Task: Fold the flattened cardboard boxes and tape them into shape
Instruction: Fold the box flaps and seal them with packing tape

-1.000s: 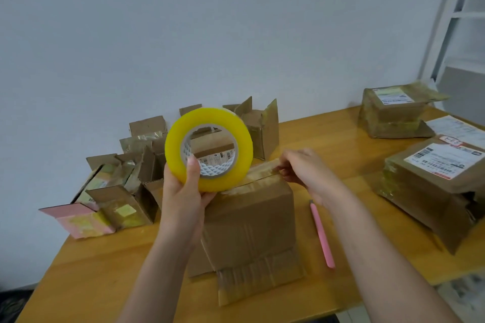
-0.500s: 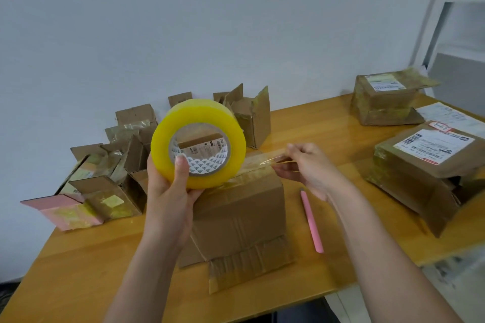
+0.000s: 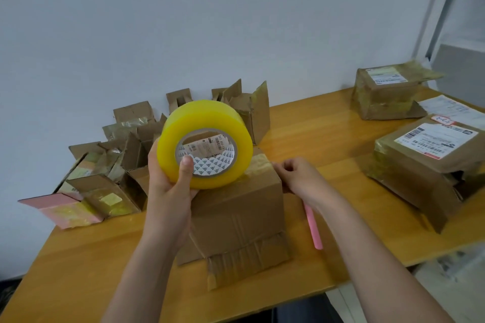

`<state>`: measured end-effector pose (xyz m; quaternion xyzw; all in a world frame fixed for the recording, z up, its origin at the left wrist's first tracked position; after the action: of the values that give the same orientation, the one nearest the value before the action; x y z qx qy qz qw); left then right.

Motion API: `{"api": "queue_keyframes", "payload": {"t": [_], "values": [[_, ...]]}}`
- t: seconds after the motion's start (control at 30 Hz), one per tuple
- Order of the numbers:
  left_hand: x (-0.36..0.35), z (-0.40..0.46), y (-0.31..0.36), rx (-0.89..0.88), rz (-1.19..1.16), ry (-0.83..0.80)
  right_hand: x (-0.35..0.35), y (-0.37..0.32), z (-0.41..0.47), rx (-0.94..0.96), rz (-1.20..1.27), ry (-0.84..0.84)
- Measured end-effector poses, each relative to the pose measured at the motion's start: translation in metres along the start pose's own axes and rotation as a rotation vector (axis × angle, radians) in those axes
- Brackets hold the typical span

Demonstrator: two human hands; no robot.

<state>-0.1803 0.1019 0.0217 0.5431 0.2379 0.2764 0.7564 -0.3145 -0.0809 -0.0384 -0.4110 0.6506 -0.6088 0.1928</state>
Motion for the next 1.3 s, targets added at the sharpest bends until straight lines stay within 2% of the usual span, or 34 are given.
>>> {"api": "queue_keyframes", "payload": {"t": [0.17,0.23,0.3,0.4,0.7,0.87,1.0,1.07,1.13,1.3], "values": [[-0.003,-0.001,0.004,-0.025,0.065,-0.03,0.008,0.011,-0.003,-0.02,-0.161,0.105],[-0.002,-0.002,0.003,-0.023,0.052,-0.018,0.01,0.008,-0.009,0.091,-0.181,0.225],[-0.001,-0.002,0.002,-0.023,0.036,-0.011,0.013,-0.007,-0.02,0.267,-0.072,0.321],[-0.001,-0.001,0.002,-0.013,0.008,-0.003,-0.004,-0.024,-0.034,0.391,0.081,0.182],[0.004,-0.002,-0.002,0.031,-0.141,0.109,-0.029,-0.026,-0.042,0.454,-0.291,0.093],[0.005,-0.007,0.009,-0.025,-0.148,0.16,-0.021,-0.021,-0.042,0.441,-0.408,0.148],[0.038,-0.01,0.015,-0.103,0.109,0.221,-0.022,-0.021,-0.04,0.431,-0.425,0.14],[0.045,-0.015,0.012,-0.066,0.239,0.233,-0.027,-0.022,-0.041,0.447,-0.447,0.151],[0.046,-0.019,0.006,-0.041,0.258,0.252,-0.03,-0.024,-0.041,0.45,-0.471,0.155],[0.037,-0.02,-0.019,0.146,0.042,0.158,-0.034,-0.023,-0.041,0.428,-0.499,0.137]]}}
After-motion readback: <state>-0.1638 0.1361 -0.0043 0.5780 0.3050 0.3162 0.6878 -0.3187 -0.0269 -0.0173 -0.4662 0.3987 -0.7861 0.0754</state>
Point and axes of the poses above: each hand's wrist, its own z-axis towards the middle knuckle, its own x-axis out of the back of the hand, y = z × x, the point moved 4 cm from there along z, towards the middle knuckle, and after that the axes turned 9 degrees about -y, right-handed, at the moved point
